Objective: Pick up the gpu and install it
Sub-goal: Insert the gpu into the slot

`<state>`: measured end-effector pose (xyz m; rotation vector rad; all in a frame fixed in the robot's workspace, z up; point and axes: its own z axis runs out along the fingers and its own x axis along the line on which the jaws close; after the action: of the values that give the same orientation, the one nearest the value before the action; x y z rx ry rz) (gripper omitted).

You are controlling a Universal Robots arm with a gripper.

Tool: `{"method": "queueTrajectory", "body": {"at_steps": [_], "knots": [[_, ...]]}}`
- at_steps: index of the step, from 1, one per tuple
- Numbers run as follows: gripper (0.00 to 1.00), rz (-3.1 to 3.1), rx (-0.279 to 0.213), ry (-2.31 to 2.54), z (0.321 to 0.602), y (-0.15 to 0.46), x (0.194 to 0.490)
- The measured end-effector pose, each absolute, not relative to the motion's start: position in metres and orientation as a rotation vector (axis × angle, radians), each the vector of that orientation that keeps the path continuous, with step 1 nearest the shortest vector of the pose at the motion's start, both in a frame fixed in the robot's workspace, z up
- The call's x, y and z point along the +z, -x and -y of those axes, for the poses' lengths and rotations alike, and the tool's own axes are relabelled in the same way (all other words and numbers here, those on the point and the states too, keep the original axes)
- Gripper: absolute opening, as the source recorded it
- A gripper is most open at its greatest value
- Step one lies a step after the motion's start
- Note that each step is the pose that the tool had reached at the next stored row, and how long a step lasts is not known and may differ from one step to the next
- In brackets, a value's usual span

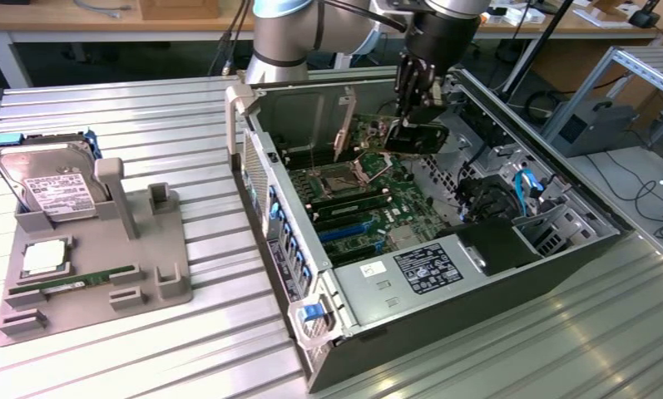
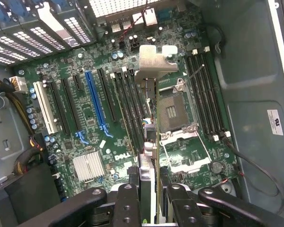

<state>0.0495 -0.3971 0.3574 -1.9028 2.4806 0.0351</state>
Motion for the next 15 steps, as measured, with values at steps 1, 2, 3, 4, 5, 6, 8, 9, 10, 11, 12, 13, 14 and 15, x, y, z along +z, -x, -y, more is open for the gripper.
{"method": "queueTrajectory", "body": {"at_steps": [1,2,3,4,5,6,8,9,10,11,12,13,14,15], "knots": [[0.27,-2.477,0.035,1.907,0.3971,-0.0494,0.3574],[0.27,-2.474,0.035,1.912,0.3971,-0.0494,0.3574],[0.27,-2.471,0.035,1.916,0.3971,-0.0494,0.3574],[0.27,-2.466,0.035,1.921,0.3971,-0.0494,0.3574],[0.27,-2.463,0.035,1.926,0.3971,-0.0494,0.3573],[0.27,-2.458,0.035,1.933,0.3971,-0.0494,0.3573],[0.27,-2.442,0.036,1.952,0.3971,-0.0495,0.3573],[0.27,-2.437,0.036,1.959,0.3971,-0.0494,0.3573],[0.27,-2.431,0.036,1.967,0.3971,-0.0494,0.3573],[0.27,-2.422,0.036,1.978,0.3971,-0.0494,0.3572],[0.27,-2.416,0.036,1.985,0.3971,-0.0495,0.3572],[0.27,-2.411,0.036,1.991,0.3971,-0.0495,0.3572],[0.27,-2.407,0.036,1.996,0.3971,-0.0494,0.3572],[0.27,-2.401,0.036,2.004,0.3971,-0.0494,0.3572]]}}
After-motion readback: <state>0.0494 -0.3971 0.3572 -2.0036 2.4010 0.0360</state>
